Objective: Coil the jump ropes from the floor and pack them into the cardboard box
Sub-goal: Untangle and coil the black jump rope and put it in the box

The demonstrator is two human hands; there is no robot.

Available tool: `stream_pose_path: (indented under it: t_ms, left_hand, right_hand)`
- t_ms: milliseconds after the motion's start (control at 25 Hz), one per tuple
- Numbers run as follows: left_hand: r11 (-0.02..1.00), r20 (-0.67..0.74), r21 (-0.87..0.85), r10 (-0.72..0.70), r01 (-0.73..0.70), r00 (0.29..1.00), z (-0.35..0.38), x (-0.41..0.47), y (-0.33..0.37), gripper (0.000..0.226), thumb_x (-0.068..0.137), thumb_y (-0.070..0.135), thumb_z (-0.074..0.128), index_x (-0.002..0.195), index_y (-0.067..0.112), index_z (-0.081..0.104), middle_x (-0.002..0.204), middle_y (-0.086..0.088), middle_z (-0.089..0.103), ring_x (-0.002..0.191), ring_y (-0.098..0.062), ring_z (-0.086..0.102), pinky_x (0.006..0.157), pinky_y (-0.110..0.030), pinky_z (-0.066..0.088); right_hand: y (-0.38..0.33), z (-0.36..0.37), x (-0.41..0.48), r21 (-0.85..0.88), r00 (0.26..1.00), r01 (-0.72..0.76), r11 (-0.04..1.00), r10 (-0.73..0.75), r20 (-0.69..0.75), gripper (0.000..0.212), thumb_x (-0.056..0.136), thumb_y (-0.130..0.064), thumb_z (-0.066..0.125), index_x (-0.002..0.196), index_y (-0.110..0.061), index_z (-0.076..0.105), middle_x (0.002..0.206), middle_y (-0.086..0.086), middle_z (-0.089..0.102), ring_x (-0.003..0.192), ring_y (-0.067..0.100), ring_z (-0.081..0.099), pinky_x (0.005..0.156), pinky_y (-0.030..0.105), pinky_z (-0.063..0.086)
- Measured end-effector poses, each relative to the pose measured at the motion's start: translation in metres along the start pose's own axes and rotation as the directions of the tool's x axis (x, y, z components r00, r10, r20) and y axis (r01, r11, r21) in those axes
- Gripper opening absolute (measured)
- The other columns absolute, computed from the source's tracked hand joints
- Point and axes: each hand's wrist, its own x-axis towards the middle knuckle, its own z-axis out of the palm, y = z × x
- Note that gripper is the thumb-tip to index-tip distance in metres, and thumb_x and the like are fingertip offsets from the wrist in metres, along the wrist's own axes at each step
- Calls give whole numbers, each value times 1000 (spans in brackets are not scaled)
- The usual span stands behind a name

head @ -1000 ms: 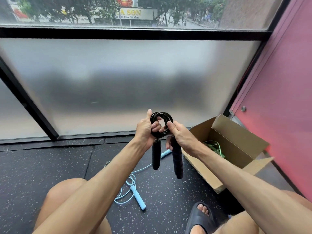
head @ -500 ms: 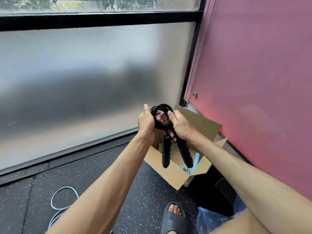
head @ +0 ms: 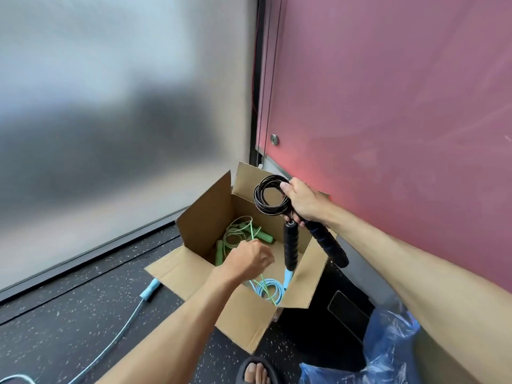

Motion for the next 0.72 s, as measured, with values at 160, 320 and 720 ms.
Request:
stream_pose_path:
  t_ms: [160, 320, 720]
  left_hand:
    - [955, 19, 275, -126, 116, 992, 9, 10, -30, 18, 88, 10, 56, 72, 4, 52, 82, -13, 64, 87, -36, 65, 65, -36, 48]
    - [940, -164, 250, -196, 233, 967, -8, 18, -74, 15, 84, -4, 46, 88, 2, 59, 97, -14, 59, 96, -34, 57, 70, -38, 42]
    - [920, 15, 181, -356, 347, 934, 5, 42, -129, 30, 87, 8, 48, 114, 12, 61, 110, -14, 60, 102, -32, 63, 90, -37, 52]
  right_hand:
    - [21, 14, 36, -224, 995, -15, 974, 37, 95, 30, 107, -23, 29, 81, -12, 40, 77, 28, 65, 52, 27, 53, 45, 33, 47]
    - [38, 57, 70, -411, 962, -32, 911, 140, 235, 20, 105, -18, 33, 104, -12, 52, 71, 10, 56, 54, 23, 53, 51, 35, 48]
    - [74, 147, 133, -685, 880, 131, 716, 234, 413, 39, 97, -6, 39, 131, -10, 58, 124, 11, 61, 102, 31, 59, 74, 32, 42]
